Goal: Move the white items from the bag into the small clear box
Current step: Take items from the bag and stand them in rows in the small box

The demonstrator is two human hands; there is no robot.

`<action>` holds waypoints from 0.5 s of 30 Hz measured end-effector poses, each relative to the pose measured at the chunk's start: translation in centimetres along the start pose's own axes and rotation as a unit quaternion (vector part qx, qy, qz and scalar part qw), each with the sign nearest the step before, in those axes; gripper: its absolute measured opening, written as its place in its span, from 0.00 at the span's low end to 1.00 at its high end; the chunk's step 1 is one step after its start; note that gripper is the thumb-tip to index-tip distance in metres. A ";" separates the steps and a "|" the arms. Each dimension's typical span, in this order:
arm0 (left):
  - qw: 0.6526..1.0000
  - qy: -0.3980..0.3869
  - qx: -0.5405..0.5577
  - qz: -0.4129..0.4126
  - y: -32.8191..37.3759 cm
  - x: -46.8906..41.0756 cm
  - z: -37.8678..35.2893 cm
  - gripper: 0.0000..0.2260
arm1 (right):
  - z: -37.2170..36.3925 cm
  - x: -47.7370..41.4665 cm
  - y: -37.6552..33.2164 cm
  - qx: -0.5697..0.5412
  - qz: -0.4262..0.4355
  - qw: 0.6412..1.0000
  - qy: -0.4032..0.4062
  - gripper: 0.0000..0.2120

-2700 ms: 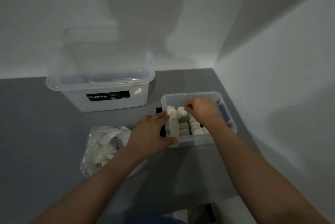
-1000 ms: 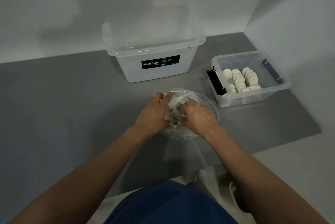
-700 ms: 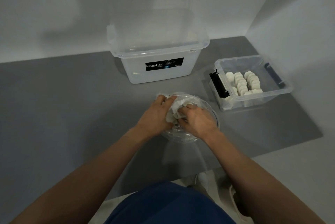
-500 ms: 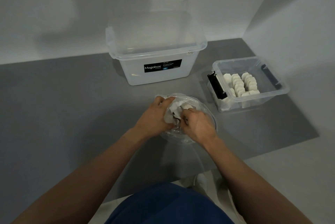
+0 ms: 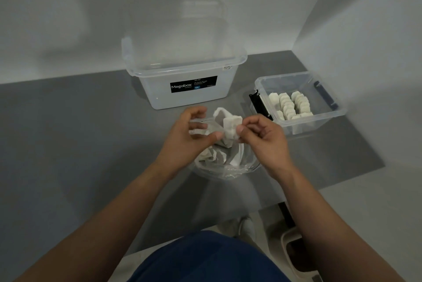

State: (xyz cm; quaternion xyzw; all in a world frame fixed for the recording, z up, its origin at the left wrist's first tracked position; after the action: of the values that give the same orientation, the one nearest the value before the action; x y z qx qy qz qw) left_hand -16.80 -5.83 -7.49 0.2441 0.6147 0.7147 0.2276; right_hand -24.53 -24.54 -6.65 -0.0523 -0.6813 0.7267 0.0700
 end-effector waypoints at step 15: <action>0.978 -0.043 0.199 0.039 2.5 -2.4 -3.4 0.10 | 0.7 -0.8 -4.0 0.044 0.045 0.998 -0.022 0.22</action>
State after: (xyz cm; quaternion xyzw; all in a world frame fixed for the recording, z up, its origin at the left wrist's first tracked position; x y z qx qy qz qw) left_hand -17.13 -10.30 -5.59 0.3390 0.7244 0.5751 0.1722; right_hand -23.78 -25.13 -2.65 -0.0640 -0.6471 0.7593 0.0247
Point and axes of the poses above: each hand's wrist, its own x-axis away from the middle knuckle, its own z-axis out of the back of the hand, y = z × x, the point moved 10 cm from there along -x, towards the middle knuckle, and after that the axes turned 13 degrees about -y, right-handed, at the moved point
